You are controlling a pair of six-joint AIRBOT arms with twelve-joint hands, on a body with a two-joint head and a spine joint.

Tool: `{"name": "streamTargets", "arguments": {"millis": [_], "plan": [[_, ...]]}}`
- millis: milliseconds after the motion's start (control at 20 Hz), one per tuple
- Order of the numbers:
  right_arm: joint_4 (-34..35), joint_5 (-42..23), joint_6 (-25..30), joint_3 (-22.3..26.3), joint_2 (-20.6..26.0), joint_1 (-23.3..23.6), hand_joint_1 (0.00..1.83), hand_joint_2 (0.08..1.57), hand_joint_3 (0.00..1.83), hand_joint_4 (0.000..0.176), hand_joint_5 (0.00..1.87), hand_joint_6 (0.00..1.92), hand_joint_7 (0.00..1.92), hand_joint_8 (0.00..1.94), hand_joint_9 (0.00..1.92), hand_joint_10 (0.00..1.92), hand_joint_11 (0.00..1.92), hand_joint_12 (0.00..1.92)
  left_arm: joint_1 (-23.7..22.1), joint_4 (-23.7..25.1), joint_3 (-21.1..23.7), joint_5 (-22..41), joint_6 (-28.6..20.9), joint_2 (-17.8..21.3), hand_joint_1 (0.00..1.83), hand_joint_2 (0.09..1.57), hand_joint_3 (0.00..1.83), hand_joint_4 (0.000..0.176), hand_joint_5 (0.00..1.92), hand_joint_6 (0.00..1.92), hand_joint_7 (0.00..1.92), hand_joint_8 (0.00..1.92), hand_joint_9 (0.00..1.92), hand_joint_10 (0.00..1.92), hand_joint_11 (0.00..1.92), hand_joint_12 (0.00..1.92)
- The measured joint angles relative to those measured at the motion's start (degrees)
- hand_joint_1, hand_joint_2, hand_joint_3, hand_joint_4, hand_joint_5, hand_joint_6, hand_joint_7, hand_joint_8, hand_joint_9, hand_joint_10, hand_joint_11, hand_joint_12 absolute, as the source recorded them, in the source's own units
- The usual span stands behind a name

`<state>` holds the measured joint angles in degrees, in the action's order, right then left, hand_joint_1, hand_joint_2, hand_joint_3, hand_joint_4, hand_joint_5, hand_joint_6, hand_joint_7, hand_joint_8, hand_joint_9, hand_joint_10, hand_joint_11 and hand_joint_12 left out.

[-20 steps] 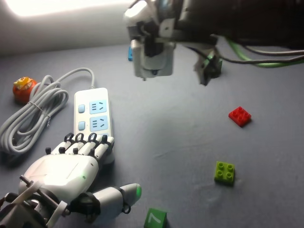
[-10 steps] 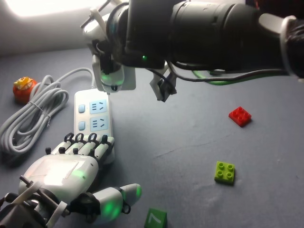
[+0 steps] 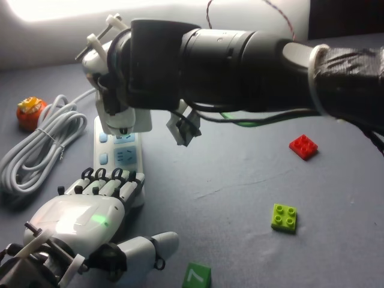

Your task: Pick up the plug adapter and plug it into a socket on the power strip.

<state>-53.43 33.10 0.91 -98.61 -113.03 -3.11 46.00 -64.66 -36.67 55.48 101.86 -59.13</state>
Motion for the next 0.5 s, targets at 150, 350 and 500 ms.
{"name": "streamTargets", "arguments": {"millis": [150, 350, 500], "plan": [[-2.47, 0.07, 1.05, -0.68, -0.55, -0.42, 1.23, 1.11, 0.00, 0.000, 0.89, 1.05, 1.11, 0.85, 1.31, 0.00, 0.75, 1.07, 0.02, 0.00, 0.00, 0.00, 0.00, 0.00, 0.00, 1.19, 0.00, 0.000, 0.00, 0.00, 0.08, 0.00, 0.09, 0.00, 0.00, 0.23], [-3.87, -0.20, 2.34, -0.72, -0.68, -0.68, 1.23, 1.11, 0.00, 0.000, 0.88, 1.06, 1.11, 0.86, 1.31, 0.01, 0.75, 1.05, 0.02, -0.02, 0.00, 0.02, 0.00, 0.00, 0.00, 1.19, 0.00, 0.000, 0.00, 0.00, 0.08, 0.00, 0.08, 0.00, 0.00, 0.21], [-3.78, -0.74, 3.37, -1.14, -0.74, -0.96, 1.23, 1.12, 0.00, 0.000, 0.88, 1.08, 1.10, 0.86, 1.30, 0.00, 0.75, 1.05, 0.02, -0.07, 0.00, -0.04, 0.00, 0.00, 0.00, 1.20, 0.00, 0.000, 0.00, 0.00, 0.06, 0.00, 0.05, 0.01, 0.00, 0.12]]}}
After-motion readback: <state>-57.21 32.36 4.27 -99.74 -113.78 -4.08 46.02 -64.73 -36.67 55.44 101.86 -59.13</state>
